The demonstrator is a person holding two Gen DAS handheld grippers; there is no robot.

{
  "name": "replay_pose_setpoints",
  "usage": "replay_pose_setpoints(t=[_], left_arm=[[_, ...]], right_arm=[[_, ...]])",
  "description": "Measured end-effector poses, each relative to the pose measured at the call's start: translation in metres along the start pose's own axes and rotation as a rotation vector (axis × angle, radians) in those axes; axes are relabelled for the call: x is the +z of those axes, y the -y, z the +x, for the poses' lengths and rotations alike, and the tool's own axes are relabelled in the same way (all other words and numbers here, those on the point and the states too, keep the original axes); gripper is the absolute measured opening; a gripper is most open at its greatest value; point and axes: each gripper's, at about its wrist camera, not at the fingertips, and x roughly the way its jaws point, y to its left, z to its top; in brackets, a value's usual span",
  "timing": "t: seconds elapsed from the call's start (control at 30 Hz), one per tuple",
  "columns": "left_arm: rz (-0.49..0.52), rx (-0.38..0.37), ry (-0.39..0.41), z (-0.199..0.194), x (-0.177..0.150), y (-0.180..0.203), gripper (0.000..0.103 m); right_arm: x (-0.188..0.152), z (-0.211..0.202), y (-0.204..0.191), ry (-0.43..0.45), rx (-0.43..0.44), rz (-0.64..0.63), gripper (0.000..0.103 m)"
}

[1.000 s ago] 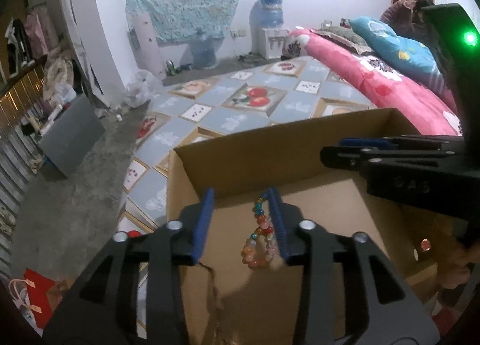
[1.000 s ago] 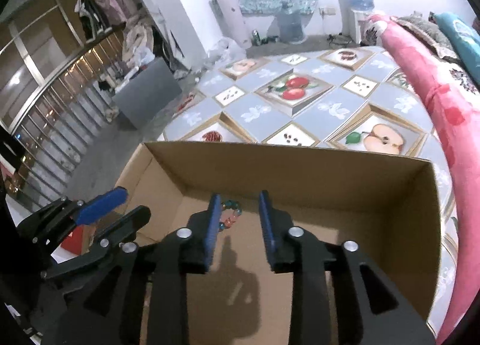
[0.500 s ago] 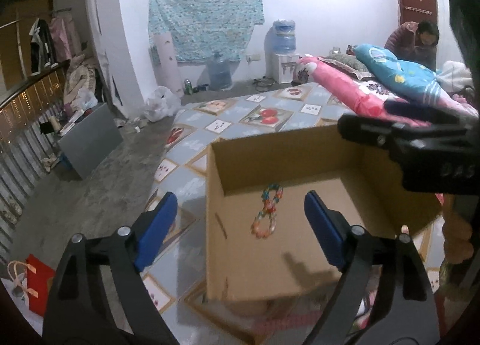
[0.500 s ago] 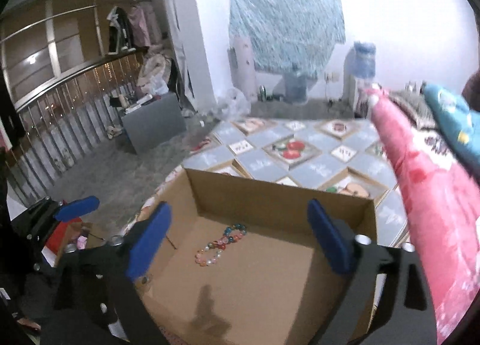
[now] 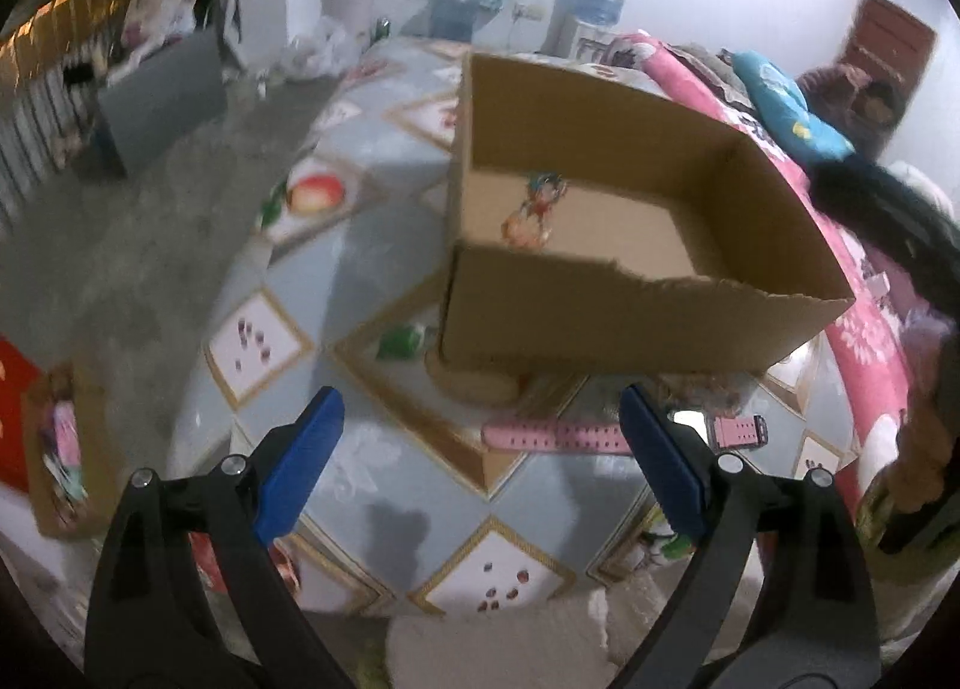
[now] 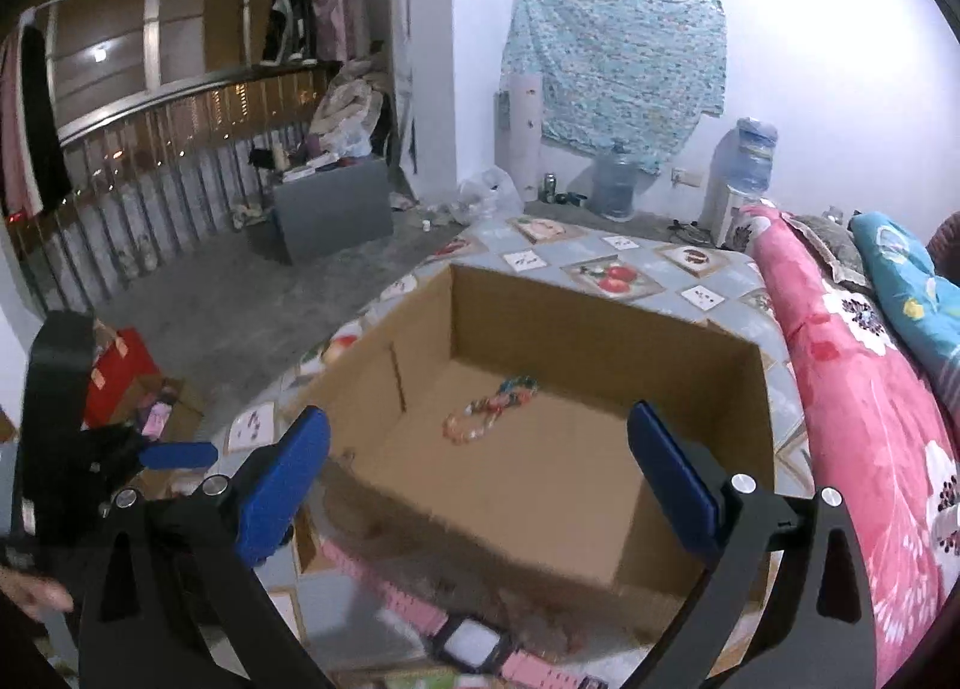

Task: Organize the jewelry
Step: 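Move both grippers out of the box toward the pink watch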

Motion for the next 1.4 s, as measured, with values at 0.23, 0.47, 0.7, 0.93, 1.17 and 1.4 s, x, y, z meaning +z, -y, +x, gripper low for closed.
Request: replay_pose_setpoints(t=[0.23,0.47,0.7,0.93,1.17,1.4], left_arm=[[-0.098,0.013,0.040,0.001,-0.004,-0.018,0.094],[-0.086,0.046,0.069,0.007,0.002,-0.010,0.095],[-0.050,-0.046,0.101,0.011,-0.002,-0.002,0.095],[0.027,-0.090,0.115,0.025,-0.014,0.010,0.095],[0.181,-0.018,0.120,0.036,-0.039,0.021,0.095],[0.315,0.023,0.078,0.052,-0.056,0.023,0.095]], right_arm=[[-0.037,-0.003,-0.022,-0.034,-0.045,-0.090,0.097],[-0.049,-0.010,-0.022,0.003,-0.022,-0.086,0.097],[-0.064,-0.018,-0.002,0.049,0.137,0.023,0.097],[-0.094,-0.027,0.019,0.055,0.045,0.023,0.097],[-0.129,-0.006,0.027,-0.114,0.069,0.021,0.097],[-0.131,0.018,0.012,-0.176,0.089,-0.022,0.089]])
